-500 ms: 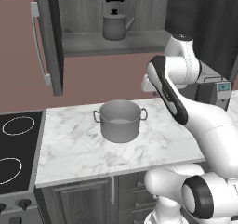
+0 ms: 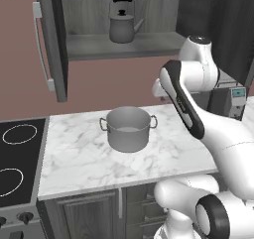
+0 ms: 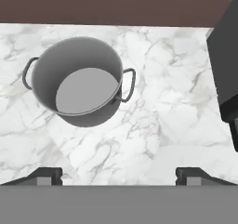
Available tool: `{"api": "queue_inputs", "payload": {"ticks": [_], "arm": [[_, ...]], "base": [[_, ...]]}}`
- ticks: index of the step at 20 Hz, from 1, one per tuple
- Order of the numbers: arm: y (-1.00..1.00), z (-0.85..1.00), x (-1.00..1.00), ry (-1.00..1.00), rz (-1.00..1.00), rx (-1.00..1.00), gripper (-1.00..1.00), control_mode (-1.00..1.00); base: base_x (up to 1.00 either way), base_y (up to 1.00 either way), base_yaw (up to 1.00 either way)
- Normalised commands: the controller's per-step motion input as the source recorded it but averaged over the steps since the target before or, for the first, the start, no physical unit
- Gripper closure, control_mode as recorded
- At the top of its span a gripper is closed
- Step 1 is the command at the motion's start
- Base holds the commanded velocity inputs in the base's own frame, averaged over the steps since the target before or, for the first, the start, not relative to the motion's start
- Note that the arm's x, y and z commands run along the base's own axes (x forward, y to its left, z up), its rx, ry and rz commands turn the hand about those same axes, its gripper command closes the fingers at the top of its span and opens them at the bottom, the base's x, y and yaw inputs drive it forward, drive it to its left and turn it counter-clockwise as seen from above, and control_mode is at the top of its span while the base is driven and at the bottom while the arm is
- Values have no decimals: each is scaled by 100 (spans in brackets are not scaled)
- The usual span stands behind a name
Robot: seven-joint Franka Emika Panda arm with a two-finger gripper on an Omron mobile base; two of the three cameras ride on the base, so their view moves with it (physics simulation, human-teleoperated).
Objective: Pick the kettle from the cabinet and place it on a stove burner. Then pick the pot from the counter and place it on another stove burner. Finally, turn both burners on.
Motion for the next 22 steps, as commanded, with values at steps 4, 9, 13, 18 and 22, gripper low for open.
{"api": "queue_inputs", "payload": {"ticks": [4, 9, 13, 18, 22], "arm": [[18, 26, -20, -21, 1, -5, -100, -100], [20, 33, -16, -22, 1, -5, -100, -100], [18, 37, -3, -19, 0, -4, -100, -100], [18, 43, 0, -20, 0, -5, -100, -100], [17, 45, 0, -20, 0, -4, -100, -100]], "base": [[0, 0, 0], [0, 0, 0], [0, 0, 0], [0, 0, 0], [0, 0, 0]]}}
